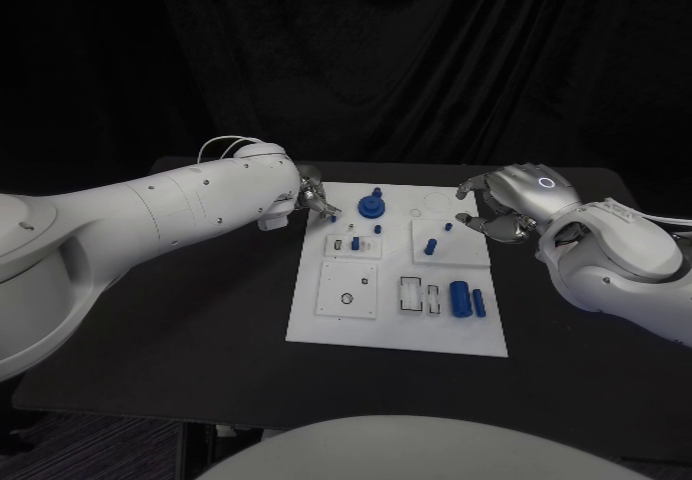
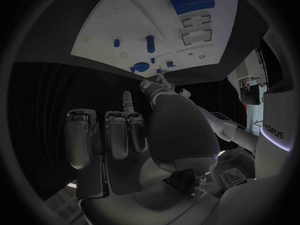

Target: Assemble the parts on the task board

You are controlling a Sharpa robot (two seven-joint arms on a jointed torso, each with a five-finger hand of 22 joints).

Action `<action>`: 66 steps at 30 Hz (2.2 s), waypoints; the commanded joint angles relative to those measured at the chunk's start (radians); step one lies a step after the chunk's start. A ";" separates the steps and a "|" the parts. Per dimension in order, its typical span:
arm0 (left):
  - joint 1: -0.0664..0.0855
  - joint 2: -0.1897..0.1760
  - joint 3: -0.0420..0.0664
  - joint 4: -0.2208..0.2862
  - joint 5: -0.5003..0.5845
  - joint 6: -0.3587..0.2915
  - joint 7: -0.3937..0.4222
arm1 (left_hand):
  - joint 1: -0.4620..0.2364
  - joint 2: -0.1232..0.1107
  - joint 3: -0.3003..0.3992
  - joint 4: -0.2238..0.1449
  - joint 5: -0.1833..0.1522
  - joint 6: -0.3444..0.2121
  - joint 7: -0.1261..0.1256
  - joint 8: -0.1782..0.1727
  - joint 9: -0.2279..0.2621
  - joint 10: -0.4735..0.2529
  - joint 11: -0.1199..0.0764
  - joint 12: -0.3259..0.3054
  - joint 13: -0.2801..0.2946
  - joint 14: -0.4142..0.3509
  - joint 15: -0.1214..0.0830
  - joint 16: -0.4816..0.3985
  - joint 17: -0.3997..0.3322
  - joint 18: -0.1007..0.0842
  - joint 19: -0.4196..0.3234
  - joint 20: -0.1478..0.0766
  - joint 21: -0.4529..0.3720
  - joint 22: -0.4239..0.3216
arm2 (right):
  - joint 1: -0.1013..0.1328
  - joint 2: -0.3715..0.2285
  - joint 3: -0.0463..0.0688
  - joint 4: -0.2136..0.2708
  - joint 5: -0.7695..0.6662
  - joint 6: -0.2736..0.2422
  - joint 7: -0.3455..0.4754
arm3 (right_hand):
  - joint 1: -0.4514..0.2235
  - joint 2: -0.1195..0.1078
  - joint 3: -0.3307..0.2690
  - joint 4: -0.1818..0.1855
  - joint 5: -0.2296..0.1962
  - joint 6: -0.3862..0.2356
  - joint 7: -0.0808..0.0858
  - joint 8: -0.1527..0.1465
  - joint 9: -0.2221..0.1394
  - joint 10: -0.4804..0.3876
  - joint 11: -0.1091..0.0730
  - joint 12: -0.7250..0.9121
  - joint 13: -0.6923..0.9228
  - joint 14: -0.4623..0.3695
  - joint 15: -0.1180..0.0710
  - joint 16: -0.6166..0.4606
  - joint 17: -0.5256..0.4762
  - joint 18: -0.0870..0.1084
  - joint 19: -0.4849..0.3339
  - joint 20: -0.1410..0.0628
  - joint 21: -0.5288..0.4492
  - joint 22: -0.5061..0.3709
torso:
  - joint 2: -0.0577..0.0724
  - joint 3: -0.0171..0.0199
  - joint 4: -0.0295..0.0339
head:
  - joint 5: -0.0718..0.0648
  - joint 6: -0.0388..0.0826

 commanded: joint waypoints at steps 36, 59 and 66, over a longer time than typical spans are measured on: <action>-0.008 0.025 0.001 -0.037 -0.001 0.015 0.059 | 0.027 -0.001 0.038 0.009 0.072 -0.001 0.011 -0.062 -0.015 0.104 0.015 0.003 0.261 0.104 0.015 0.003 0.263 0.005 0.039 0.015 -0.023 0.218 | 0.001 0.000 0.001 0.004 -0.004 0.006 -0.015 | -0.010 0.005 0.004 0.005 0.001 0.007 -0.001 0.006 0.003 0.095 -0.008 -0.008 0.250 0.099 -0.008 -0.007 0.234 -0.003 0.077 -0.005 -0.003 0.246 | 0.000 -0.0008 0.0026 | -0.004 0.000; -0.012 0.024 0.001 -0.039 -0.001 0.021 0.062 | 0.067 -0.101 0.347 -0.076 0.228 0.023 0.001 -0.077 0.059 0.104 0.006 0.003 0.261 0.104 0.009 0.003 0.263 0.006 0.033 0.008 -0.026 0.216 | 0.001 -0.003 0.001 0.005 -0.004 0.001 -0.010 | -0.008 0.004 0.006 0.001 0.001 0.019 -0.001 0.010 0.007 0.093 -0.008 -0.009 0.248 0.099 -0.009 -0.007 0.234 -0.002 0.076 -0.006 -0.004 0.245 | 0.000 0.0000 0.0027 | -0.002 0.000; -0.012 0.015 0.001 -0.029 -0.001 0.010 0.080 | 0.038 -0.138 0.467 -0.131 0.231 0.025 0.001 -0.054 0.107 0.104 0.005 0.003 0.261 0.104 0.007 0.003 0.263 0.007 0.033 0.007 -0.026 0.216 | 0.001 0.000 0.001 -0.002 -0.004 -0.013 0.008 | -0.002 -0.006 0.005 -0.012 0.001 0.026 -0.004 0.014 0.016 0.092 -0.010 -0.010 0.247 0.099 -0.010 -0.006 0.235 -0.003 0.077 -0.007 -0.002 0.246 | -0.002 -0.0007 0.0019 | 0.002 0.000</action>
